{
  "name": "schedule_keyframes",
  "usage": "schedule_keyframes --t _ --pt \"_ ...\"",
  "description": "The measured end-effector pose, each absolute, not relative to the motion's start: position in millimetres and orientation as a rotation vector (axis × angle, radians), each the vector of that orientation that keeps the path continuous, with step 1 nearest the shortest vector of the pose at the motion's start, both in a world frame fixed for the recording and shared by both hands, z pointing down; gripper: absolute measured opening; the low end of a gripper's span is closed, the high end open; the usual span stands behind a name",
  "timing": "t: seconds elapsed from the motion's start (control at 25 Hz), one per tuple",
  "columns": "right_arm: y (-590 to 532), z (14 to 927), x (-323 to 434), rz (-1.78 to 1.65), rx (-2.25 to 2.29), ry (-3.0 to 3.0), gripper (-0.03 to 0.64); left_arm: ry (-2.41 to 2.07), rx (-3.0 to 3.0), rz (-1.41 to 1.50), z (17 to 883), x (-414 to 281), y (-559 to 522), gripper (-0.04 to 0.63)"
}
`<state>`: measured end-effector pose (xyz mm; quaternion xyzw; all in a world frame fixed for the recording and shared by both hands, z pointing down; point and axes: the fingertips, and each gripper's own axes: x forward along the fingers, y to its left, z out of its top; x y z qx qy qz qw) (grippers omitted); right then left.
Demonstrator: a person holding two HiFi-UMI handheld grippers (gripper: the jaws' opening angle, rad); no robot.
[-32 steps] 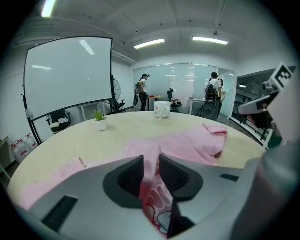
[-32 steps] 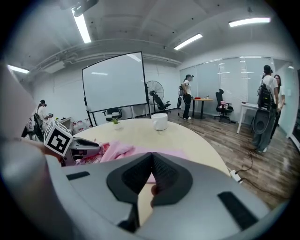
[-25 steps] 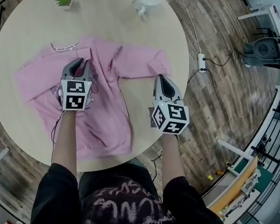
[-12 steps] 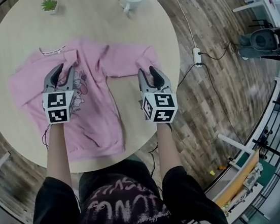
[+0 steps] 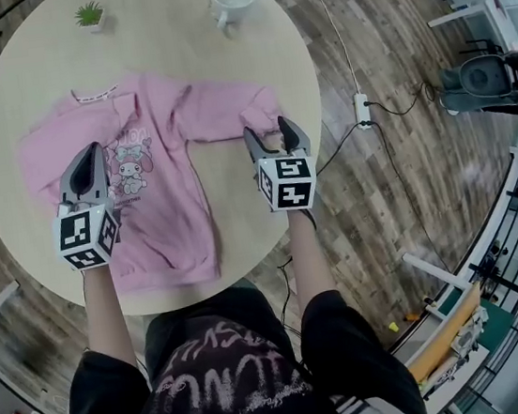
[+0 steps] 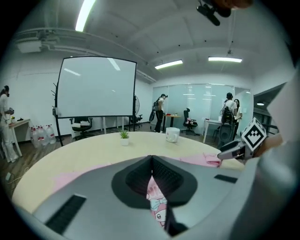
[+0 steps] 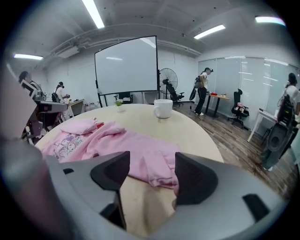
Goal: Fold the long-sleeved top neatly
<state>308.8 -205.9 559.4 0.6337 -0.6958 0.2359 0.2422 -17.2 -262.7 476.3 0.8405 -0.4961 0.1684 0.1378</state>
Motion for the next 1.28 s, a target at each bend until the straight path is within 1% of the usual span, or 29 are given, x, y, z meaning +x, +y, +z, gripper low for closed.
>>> schedule_keyframes --t 0.28,0.64,0.88,1.0,1.2,1.24,1.28 --pt "-206 567 308 0.626 1.669 -1.897 0.311 -1.587 2.409 0.478 440 -66 -222 0.012" --pt "-224 584 302 0.609 1.602 -1.876 0.302 -1.661 2.319 0.572 446 -112 -171 0.012" --pt "-233 595 308 0.624 1.595 -1.824 0.281 -1.645 2.372 0.716 441 -121 -163 0.012" --pt "-234 600 309 0.609 1.593 -1.792 0.247 -1.641 2.382 0.732 440 -124 -162 0.012" --pt "-235 603 315 0.593 1.631 -1.749 0.162 -1.653 2.363 0.74 440 -133 -161 0.012" --pt "-236 600 318 0.59 1.65 -1.743 0.132 -1.654 2.362 0.74 440 -134 -160 0.012" --pt "-238 598 321 0.587 1.671 -1.738 0.088 -1.654 2.362 0.741 441 -134 -160 0.012"
